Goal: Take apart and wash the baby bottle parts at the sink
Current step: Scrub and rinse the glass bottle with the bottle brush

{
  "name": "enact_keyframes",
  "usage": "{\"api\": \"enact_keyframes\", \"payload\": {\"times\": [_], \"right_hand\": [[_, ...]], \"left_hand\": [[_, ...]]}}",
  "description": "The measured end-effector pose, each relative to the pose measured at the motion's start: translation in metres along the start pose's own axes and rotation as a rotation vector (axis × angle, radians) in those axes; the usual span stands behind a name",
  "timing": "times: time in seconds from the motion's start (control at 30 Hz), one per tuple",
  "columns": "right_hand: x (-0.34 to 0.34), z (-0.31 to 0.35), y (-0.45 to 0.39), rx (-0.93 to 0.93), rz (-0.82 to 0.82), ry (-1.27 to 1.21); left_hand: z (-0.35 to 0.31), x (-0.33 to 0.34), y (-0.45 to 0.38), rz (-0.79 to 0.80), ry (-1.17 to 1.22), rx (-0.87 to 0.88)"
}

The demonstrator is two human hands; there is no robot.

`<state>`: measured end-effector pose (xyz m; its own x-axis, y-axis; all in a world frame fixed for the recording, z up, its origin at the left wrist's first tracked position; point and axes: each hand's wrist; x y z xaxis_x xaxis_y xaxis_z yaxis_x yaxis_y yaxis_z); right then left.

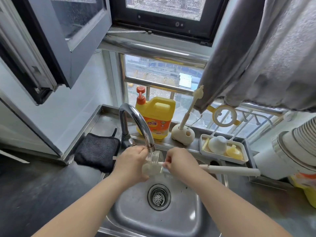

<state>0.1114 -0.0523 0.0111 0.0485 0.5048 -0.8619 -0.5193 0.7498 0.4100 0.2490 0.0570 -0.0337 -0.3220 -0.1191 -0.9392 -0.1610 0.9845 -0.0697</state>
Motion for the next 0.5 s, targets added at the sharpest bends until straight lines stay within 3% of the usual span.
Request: {"api": "enact_keyframes", "payload": {"times": [0.5], "right_hand": [[-0.007,-0.015,0.008,0.031,0.053,-0.115]], "left_hand": [[0.009,-0.003,0.005,-0.050,-0.052,-0.070]]}}
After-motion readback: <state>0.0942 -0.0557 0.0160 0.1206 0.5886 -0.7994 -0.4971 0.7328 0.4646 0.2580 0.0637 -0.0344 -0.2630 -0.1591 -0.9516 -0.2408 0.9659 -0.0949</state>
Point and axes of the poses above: each hand's wrist, its own y-axis away from the middle knuckle, its own x-axis out of the palm, z = x × y, and after that the axes turned 8 degrees about x, right-handed
